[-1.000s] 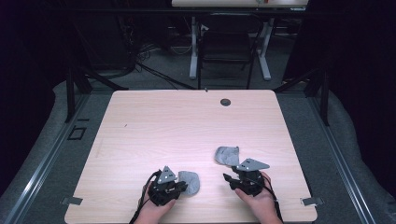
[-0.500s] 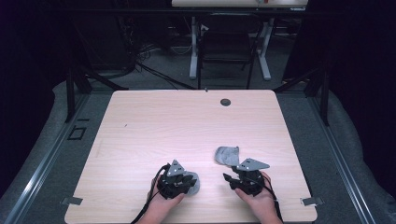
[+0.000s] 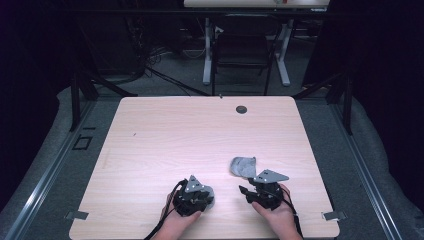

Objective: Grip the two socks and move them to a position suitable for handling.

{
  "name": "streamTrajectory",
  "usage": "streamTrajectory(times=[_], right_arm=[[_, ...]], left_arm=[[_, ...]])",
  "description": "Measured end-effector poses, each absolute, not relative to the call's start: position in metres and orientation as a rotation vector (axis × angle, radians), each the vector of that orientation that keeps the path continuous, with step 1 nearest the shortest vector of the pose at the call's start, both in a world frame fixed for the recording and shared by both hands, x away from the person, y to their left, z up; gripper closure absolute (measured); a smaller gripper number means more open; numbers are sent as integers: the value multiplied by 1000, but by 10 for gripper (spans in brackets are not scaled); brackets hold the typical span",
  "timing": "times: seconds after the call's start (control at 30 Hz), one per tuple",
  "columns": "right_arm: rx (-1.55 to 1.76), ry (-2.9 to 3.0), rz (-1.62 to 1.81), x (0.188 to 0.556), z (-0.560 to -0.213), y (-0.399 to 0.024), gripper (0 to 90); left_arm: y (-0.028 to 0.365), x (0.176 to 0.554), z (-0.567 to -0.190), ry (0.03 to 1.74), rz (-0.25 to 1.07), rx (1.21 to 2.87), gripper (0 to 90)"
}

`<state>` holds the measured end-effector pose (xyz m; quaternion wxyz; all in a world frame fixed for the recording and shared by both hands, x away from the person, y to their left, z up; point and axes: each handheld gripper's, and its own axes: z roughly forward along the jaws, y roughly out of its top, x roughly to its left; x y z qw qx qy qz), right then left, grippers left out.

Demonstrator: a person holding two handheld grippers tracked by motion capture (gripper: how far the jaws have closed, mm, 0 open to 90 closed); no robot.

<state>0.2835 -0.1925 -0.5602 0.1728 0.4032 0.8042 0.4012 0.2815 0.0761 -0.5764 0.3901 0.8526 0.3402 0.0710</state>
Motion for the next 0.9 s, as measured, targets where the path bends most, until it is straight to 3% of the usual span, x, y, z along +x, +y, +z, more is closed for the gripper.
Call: streamTrajectory(times=[0.27,0.53,0.9], right_arm=[[1145,2278,1135,284,-559,-193,530],[1217,2260,1104,303,-547,-194,733],[1351,2239,1008,355,-575,-183,797]], left_arm=[[74,271,-578,855,181,2165,762],[70,257,-577,862,172,2166,762],[68,250,-579,846,141,2146,763]])
